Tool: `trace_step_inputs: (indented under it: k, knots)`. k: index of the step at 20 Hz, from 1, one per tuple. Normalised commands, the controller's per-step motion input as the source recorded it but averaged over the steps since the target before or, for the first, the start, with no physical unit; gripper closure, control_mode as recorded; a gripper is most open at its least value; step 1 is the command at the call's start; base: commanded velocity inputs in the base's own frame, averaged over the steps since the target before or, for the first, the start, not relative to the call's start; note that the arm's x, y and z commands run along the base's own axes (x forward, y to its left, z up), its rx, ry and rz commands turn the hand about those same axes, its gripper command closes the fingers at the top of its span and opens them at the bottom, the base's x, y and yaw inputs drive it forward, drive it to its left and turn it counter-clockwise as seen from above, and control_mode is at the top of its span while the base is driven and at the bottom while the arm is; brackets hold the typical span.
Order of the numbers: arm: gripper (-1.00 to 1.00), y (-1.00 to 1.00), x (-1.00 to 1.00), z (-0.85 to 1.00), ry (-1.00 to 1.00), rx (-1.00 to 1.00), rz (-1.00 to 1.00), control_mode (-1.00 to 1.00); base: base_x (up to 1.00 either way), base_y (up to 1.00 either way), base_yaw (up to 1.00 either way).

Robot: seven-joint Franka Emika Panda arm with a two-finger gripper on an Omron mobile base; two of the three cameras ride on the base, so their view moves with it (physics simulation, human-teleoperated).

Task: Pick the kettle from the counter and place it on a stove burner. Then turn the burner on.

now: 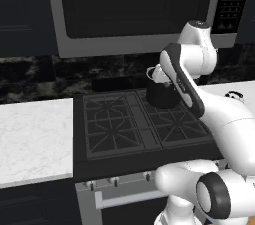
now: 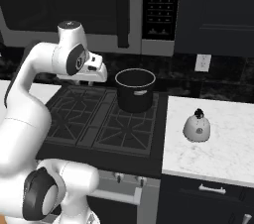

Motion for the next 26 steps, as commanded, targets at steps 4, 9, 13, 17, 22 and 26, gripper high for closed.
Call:
trace_step_inputs:
  k: [4, 9, 13, 17, 22, 26]
  knots:
    - [-1.00, -0.39, -0.02, -0.11, 0.02, 0.01, -0.01, -1.00, 0.00, 0.00, 0.00]
    - [-1.00, -1.00, -0.58, 0.00, -0.48, 0.04, 0.04, -1.00, 0.00, 0.00, 0.00]
    - [-1.00, -1.00, -0.33, 0.00, -0.37, 0.00, 0.02, -1.00, 0.00, 0.00, 0.00]
    - [-1.00, -1.00, -0.07, -0.03, -0.18, -0.06, 0.02, -1.00, 0.00, 0.00, 0.00]
    - [-1.00, -1.00, 0.00, -0.09, -0.03, -0.10, 0.00, -1.00, 0.00, 0.00, 0.00]
    - [-1.00, -1.00, 0.04, -0.08, 0.00, -0.12, 0.00, -1.00, 0.00, 0.00, 0.00]
